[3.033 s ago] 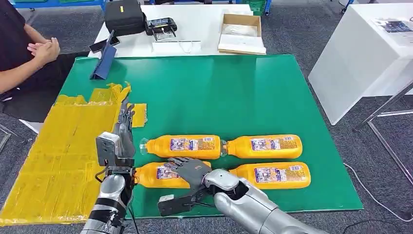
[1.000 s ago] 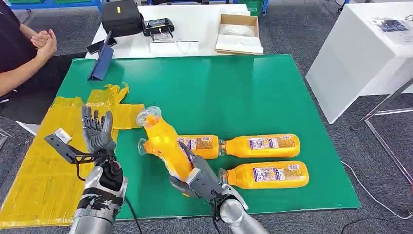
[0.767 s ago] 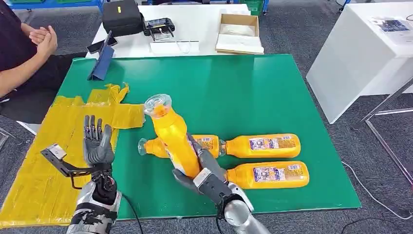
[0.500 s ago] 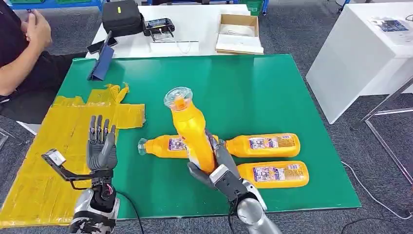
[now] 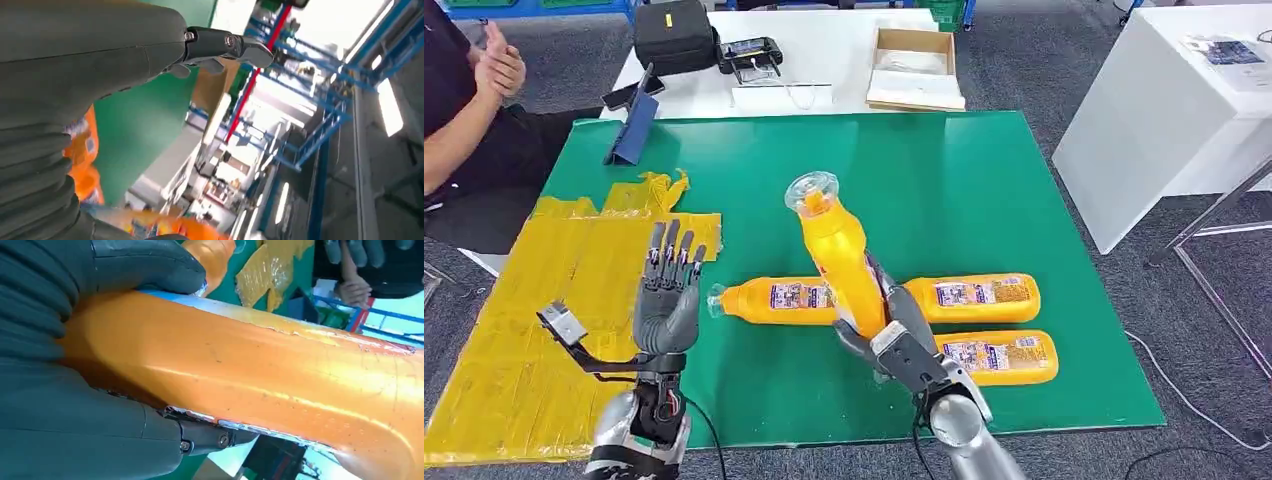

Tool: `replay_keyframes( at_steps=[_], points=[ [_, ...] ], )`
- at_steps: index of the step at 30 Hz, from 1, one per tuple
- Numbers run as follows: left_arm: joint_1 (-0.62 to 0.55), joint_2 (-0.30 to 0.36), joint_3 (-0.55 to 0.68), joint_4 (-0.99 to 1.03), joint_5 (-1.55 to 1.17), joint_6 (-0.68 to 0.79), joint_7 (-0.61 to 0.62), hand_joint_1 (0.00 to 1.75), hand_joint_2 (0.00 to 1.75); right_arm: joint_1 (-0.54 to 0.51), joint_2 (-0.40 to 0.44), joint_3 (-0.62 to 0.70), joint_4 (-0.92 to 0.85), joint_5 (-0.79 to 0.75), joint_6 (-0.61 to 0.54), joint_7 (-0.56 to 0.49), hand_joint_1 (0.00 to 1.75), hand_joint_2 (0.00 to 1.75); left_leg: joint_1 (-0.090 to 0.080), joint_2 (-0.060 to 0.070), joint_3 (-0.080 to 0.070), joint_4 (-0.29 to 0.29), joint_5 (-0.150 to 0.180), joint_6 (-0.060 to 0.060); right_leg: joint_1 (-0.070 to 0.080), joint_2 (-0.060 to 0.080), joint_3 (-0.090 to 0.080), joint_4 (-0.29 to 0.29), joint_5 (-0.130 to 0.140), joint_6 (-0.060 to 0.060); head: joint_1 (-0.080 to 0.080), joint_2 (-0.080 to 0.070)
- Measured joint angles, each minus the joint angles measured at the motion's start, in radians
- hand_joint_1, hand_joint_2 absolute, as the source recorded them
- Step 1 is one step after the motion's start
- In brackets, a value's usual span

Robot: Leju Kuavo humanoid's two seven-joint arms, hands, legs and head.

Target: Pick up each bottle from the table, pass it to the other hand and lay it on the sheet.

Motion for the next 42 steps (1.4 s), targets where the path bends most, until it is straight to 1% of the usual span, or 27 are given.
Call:
replay_keyframes(
  at_steps=[5, 13, 23, 28, 30, 31, 32, 42],
  points=[
    [0.008, 0.0, -0.038, -0.021, -0.031, -0.005, -0.009, 0.0, 1.75, -0.038, 0.009, 0.01, 0.031, 0.027, 0.003, 0.023, 1.75, 1.75, 0.0, 0.0, 0.0, 0.0, 0.0, 0.0, 0.0, 0.0, 0.0, 0.0, 0.0, 0.0, -0.001, 0.0],
    [0.008, 0.0, -0.083, -0.032, -0.062, -0.016, -0.01, 0.0, 1.75, -0.109, 0.054, 0.077, 0.118, 0.071, 0.019, 0.063, 1.75, 1.75, 0.0, 0.0, 0.0, 0.0, 0.0, 0.0, 0.0, 0.0, 0.0, 0.0, 0.0, 0.0, 0.0, 0.0],
    [0.002, 0.0, -0.09, -0.032, -0.092, -0.014, -0.014, 0.0, 1.75, -0.164, 0.111, 0.18, 0.218, 0.108, 0.027, 0.095, 1.75, 1.75, 0.0, 0.0, 0.0, 0.0, 0.0, 0.0, 0.0, -0.001, 0.0, 0.0, 0.0, 0.0, 0.0, 0.0],
    [-0.013, 0.001, -0.089, -0.029, -0.16, 0.04, -0.024, 0.0, 1.75, -0.179, 0.156, 0.258, 0.29, 0.129, 0.037, 0.112, 1.75, 1.75, 0.0, 0.0, -0.001, 0.0, 0.0, 0.0, 0.0, -0.001, -0.001, 0.0, 0.0, 0.0, 0.0, 0.0],
    [-0.014, 0.006, -0.087, -0.023, -0.186, 0.051, -0.029, 0.28, 1.75, -0.189, 0.168, 0.277, 0.316, 0.132, 0.034, 0.113, 1.75, 1.75, 0.0, 0.0, 0.0, 0.0, 0.0, 0.0, 0.0, -0.001, -0.001, 0.0, 0.0, 0.0, -0.001, 0.0],
    [-0.014, 0.008, -0.085, -0.02, -0.191, 0.053, -0.036, 0.28, 1.75, -0.194, 0.173, 0.287, 0.328, 0.132, 0.033, 0.113, 1.75, 1.75, 0.0, 0.001, 0.0, 0.0, 0.0, 0.0, 0.001, -0.001, -0.001, 0.0, 0.0, 0.0, 0.0, 0.0],
    [-0.015, 0.01, -0.083, -0.016, -0.198, 0.055, -0.041, 1.75, 1.75, -0.2, 0.176, 0.298, 0.34, 0.132, 0.032, 0.112, 1.75, 1.75, 0.0, 0.001, 0.0, 0.0, 0.0, 0.0, 0.0, -0.001, -0.001, 0.0, 0.0, 0.0, 0.0, 0.0],
    [-0.014, 0.014, -0.082, -0.012, -0.268, 0.082, -0.084, 1.75, 1.75, -0.228, 0.183, 0.33, 0.388, 0.123, 0.026, 0.111, 1.75, 1.75, 0.0, 0.0, -0.001, 0.0, 0.0, 0.0, 0.0, -0.001, -0.001, 0.0, 0.0, 0.0, 0.0, 0.0]
  ],
)
